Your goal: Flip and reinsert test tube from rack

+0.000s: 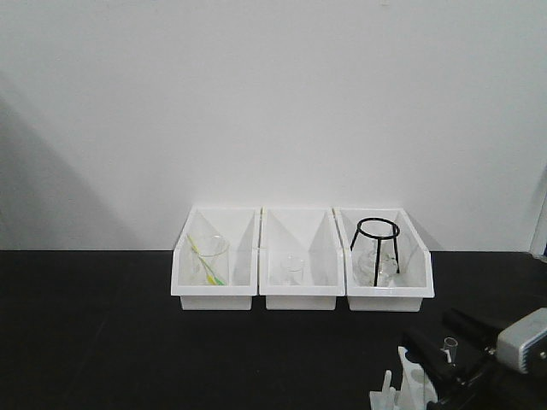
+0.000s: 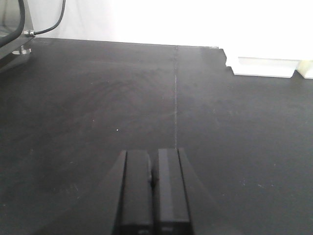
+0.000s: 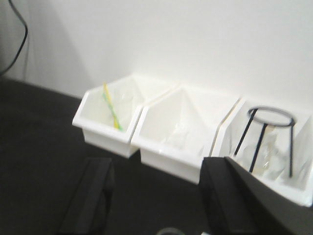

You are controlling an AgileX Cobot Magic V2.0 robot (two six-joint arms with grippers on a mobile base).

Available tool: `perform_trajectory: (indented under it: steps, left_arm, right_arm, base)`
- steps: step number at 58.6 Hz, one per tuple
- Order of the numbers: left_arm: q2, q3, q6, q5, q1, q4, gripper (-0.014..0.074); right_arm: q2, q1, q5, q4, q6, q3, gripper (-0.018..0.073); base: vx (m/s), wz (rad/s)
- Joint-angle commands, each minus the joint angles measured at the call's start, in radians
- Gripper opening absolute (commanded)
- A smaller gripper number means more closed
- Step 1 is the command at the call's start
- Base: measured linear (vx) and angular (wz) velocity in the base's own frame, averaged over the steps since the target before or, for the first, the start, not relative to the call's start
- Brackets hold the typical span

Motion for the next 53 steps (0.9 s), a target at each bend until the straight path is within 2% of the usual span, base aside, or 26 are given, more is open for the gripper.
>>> perform_trajectory:
  steps: [1, 11, 20, 34, 46, 53]
  left_arm:
    - [-0.011, 0.0, 0.0, -0.087, -0.007, -0.004, -0.0006]
    - [-0.011, 0.0, 0.0, -0.087, -0.007, -0.004, -0.0006]
    - [-0.011, 0.0, 0.0, -0.087, -0.007, -0.004, -0.0006]
    - [-0.011, 0.0, 0.0, -0.087, -0.007, -0.004, -0.0006]
    - [-0.011, 0.0, 0.0, -0.087, -0.007, -0.004, -0.0006]
    - [-0.011, 0.0, 0.0, -0.087, -0.007, -0.004, -0.0006]
  right_arm:
    - [-0.157, -0.006, 0.041, 0.013, 0.062, -0.021, 0.047]
    - [-0.42, -0.006, 0.263, 0.01, 0.164, -0.021, 0.047]
    - [-0.574, -0.006, 0.377, 0.011, 0.201, -0.021, 0.047]
    - [-0.708, -0.006, 0.387, 0.01, 0.201, -0.021, 0.047]
    - [-0.729, -0.006, 0.389, 0.011, 0.201, -0.021, 0.0469]
    - [-0.729, -0.006, 0.434, 0.011, 0.196, -0.021, 0.0456]
  base:
    - [0.0, 0.0]
    - [0.0, 0.0]
    - [0.0, 0.0]
    - [0.0, 0.0]
    - [0.0, 0.0]
    - [0.0, 0.0]
